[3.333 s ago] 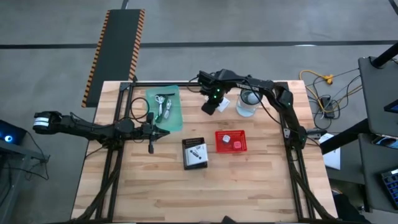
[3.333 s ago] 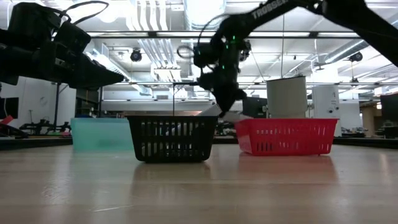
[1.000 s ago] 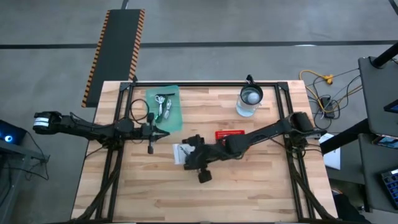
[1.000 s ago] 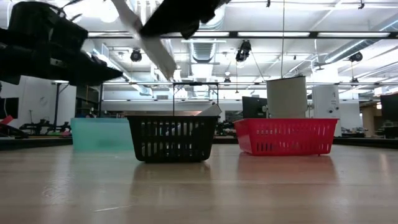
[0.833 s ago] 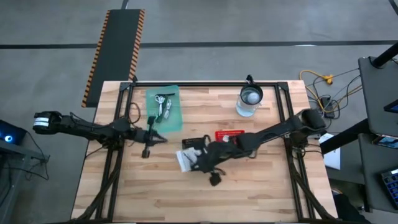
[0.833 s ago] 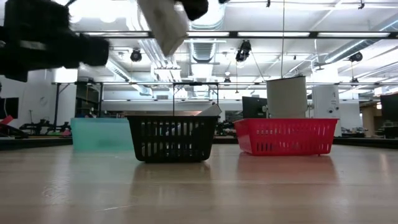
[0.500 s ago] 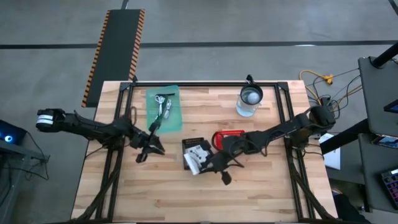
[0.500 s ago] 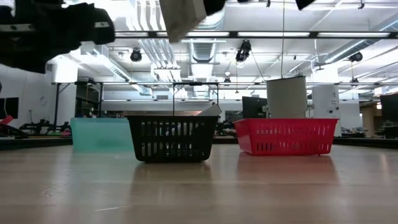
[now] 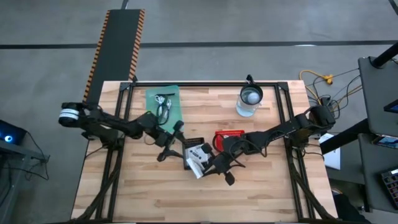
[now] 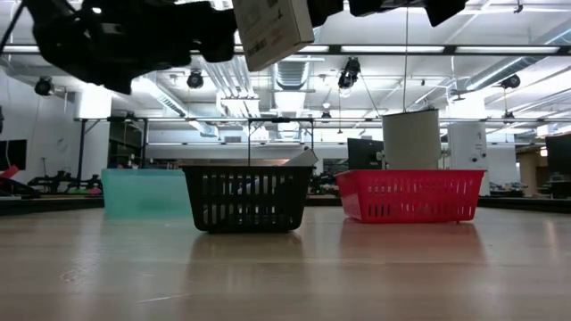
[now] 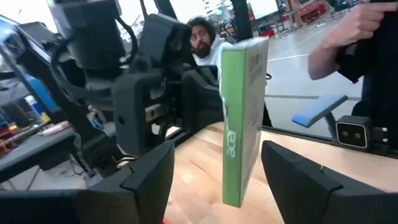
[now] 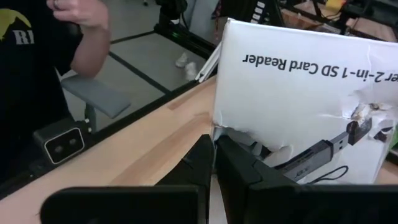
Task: Pick and place items into bin
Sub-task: Put the white card reader box into the black bin
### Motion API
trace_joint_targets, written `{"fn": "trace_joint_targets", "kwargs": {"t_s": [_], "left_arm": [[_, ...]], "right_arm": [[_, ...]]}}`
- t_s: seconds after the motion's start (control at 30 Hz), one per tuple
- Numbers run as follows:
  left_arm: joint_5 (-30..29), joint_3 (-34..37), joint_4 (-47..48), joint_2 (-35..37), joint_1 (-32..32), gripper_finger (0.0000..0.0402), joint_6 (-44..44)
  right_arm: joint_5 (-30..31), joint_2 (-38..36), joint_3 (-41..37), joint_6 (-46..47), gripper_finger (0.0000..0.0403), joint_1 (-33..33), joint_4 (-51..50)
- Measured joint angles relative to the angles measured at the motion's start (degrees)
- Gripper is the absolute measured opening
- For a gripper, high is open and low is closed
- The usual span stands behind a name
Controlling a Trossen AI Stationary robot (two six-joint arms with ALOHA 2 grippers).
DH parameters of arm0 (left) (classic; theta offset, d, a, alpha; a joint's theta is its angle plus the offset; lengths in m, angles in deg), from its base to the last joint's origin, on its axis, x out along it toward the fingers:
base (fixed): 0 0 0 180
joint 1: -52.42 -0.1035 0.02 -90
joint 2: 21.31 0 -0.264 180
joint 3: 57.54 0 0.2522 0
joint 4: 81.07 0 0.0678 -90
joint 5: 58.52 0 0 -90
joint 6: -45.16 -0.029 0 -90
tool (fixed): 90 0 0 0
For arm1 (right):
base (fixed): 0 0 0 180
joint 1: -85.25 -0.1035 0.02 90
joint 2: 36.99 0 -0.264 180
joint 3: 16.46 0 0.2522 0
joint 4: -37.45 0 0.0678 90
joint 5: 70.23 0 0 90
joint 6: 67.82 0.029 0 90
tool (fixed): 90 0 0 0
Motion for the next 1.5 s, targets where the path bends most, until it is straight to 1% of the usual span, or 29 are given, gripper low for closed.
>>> {"fn": "trace_joint_targets", "kwargs": {"t_s": [0.3, 0.37, 0.47, 0.6, 0.9, 1.13, 1.23, 1.3, 1.37, 1.5], "left_arm": [[3.71, -6.16, -0.02, -8.07, 0.31, 0.0226, 0.16], [5.68, -7.3, 0.03, -9.21, 0.28, 0.0226, 0.21], [8.83, -8.28, 0.04, -9.96, 0.31, 0.0226, 0.24], [11.23, -8.39, -0.04, -9.84, 0.31, 0.0226, 0.22], [11.4, -9.74, 0.0, -10.53, 0.55, 0.0226, 0.04], [11.42, -12.3, 0.03, -13.84, 0.76, 0.0225, 0.03], [11.4, -12.91, -0.02, -15.12, 0.75, 0.0209, -0.01], [11.38, -13.07, 0.07, -15.63, 0.74, 0.0188, -0.24], [11.38, -13.1, 0.03, -15.79, 0.74, 0.016, -0.42], [11.9, -13.09, 0.19, -15.79, 0.74, 0.0088, -0.44]], "right_arm": [[0.0, -0.1, -0.04, -2.1, 0.0008, 0.03, -0.42], [0.0, -0.09, -0.04, -2.31, 0.0008, 0.03, -0.63], [0.03, -0.11, -0.04, -2.51, 0.0008, 0.03, -0.63], [0.22, -0.11, -0.04, -2.52, 0.0008, 0.03, -1.08], [0.36, -0.11, -0.04, -3.17, 0.0008, 0.19, -0.83], [0.46, -0.11, -0.04, -3.17, 0.0008, 0.84, -0.93], [0.46, -0.11, -0.04, -3.09, 0.0009, 0.84, -0.98], [0.44, -0.11, -0.04, -3.07, 0.0008, 0.84, -1.04], [0.46, -0.11, -0.04, -2.96, 0.0008, 0.84, -1.06], [0.44, -0.11, -0.04, -2.93, 0.0009, 0.82, -1.07]]}}
